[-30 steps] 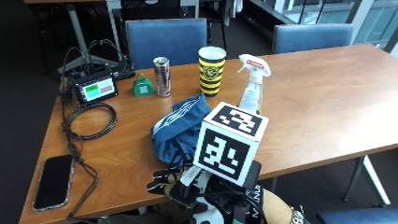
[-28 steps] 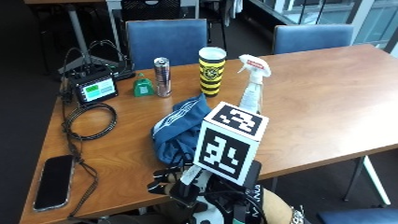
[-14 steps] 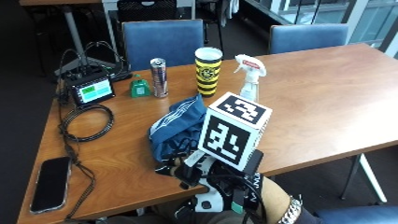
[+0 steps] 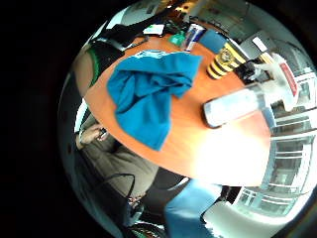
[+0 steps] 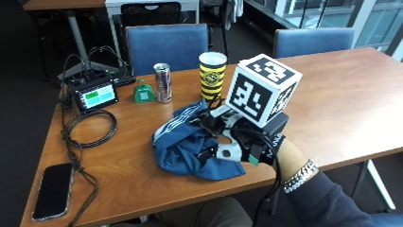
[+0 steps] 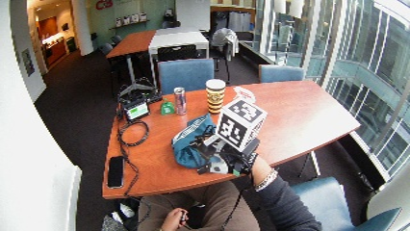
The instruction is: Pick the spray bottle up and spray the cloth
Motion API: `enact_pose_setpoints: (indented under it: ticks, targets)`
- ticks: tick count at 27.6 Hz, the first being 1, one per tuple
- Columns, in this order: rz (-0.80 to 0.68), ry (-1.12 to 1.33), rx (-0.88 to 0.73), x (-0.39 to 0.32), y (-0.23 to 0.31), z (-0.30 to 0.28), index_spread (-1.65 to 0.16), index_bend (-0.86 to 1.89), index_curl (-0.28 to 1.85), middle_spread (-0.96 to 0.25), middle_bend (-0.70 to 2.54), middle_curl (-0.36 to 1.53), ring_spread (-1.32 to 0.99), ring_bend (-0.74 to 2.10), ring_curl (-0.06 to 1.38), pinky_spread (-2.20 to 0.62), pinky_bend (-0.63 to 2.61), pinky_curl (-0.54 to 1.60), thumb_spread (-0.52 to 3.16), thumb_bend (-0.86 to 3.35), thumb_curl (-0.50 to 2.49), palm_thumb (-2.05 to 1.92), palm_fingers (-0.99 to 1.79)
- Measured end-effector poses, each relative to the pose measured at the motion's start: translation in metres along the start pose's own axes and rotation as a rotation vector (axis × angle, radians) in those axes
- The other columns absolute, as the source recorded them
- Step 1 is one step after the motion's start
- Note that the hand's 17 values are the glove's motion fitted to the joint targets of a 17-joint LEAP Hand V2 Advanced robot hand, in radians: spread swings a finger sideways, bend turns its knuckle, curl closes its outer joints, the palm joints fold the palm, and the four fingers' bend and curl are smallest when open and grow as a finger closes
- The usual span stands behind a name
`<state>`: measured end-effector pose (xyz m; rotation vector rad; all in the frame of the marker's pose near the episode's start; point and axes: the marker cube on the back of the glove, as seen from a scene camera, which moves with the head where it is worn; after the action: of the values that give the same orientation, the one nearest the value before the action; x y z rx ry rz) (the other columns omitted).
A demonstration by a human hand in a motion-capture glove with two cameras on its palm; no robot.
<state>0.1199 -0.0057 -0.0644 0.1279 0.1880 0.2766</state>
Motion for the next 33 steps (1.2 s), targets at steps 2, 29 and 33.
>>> enact_pose_setpoints:
  ticks: [2,29,33]
  targets:
    - [0.034,0.021,0.035,0.014,-0.006,-0.010,-0.40,0.17,0.29,-0.11,0.19,0.27,-0.09,0.27,0.24,0.18,0.26,0.26,1.06,0.03,0.20,0.43,0.62]
    - [0.655,0.101,0.572,0.165,-0.005,-0.030,-0.37,0.07,0.28,-0.16,0.31,0.37,-0.16,0.48,0.34,0.13,0.16,0.24,1.03,0.07,0.38,0.84,0.87]
    - [0.694,-0.115,0.709,0.170,-0.003,-0.016,-0.35,0.11,0.27,-0.21,0.42,0.41,-0.20,0.53,0.36,0.07,0.13,0.23,0.97,0.05,0.39,0.87,1.06]
